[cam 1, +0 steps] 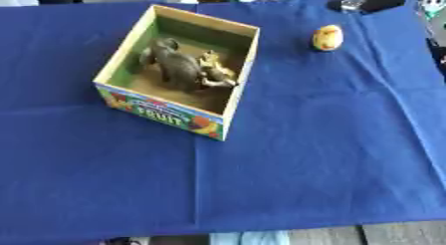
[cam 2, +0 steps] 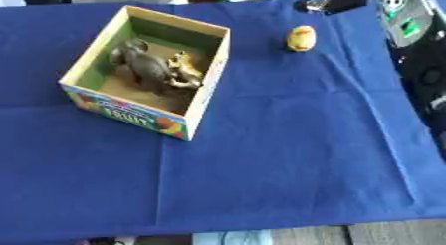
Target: Pick up objects on the table and place them in the box.
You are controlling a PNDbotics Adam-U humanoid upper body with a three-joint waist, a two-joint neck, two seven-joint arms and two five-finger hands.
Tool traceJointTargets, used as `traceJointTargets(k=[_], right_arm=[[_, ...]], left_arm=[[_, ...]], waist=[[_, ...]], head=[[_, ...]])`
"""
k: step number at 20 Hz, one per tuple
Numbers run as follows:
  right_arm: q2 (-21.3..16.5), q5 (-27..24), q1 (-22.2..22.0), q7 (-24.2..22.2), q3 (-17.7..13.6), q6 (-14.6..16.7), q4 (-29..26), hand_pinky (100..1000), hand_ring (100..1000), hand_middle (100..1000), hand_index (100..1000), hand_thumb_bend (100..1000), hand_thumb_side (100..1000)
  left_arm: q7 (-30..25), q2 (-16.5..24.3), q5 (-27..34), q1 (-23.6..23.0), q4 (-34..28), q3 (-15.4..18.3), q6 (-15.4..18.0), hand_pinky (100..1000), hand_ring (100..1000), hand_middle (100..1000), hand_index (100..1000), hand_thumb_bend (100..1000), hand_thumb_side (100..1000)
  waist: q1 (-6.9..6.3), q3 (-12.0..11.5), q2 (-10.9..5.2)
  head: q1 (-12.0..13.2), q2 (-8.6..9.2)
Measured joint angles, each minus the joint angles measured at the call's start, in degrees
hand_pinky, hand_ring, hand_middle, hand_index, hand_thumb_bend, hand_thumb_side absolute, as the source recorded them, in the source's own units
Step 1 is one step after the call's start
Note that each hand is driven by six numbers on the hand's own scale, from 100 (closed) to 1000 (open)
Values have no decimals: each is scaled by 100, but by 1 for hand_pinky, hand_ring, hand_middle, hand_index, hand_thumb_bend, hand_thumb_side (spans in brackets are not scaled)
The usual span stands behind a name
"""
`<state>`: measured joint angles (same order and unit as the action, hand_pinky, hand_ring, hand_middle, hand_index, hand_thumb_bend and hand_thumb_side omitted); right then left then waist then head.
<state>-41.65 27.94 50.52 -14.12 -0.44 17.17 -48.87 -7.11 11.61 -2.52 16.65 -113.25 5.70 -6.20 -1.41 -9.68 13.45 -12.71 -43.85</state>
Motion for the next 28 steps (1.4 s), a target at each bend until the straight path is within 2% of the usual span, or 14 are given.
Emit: traceJointTargets(k=[15, 26, 27, 28], right_arm=[[27, 122, -112, 60, -63, -93, 597, 943, 829, 752, 915, 595, 424], [214, 226, -163, -48, -59, -63, 868, 943, 827, 733, 899, 592, 404], [237, 231, -163, -53, -58, -58, 887, 943, 827, 731, 897, 651, 370], [261, 242, -164, -56, -57, -55, 897, 943, 827, 731, 897, 589, 398]], left_arm=[[-1, 0, 0, 0, 0, 1, 2, 593, 604, 663, 723, 197, 507], [-2, -1, 1, 0, 0, 1, 3, 593, 604, 663, 723, 198, 507], [-3, -1, 1, 0, 0, 1, 4, 593, 604, 663, 723, 198, 507], [-3, -1, 1, 0, 0, 1, 4, 593, 604, 664, 723, 198, 507]], waist=[[-25, -19, 1], [-55, -21, 4], [-58, -23, 5], [-59, -23, 5]], head=[[-8, 0], [-22, 0], [-26, 0], [-30, 0]])
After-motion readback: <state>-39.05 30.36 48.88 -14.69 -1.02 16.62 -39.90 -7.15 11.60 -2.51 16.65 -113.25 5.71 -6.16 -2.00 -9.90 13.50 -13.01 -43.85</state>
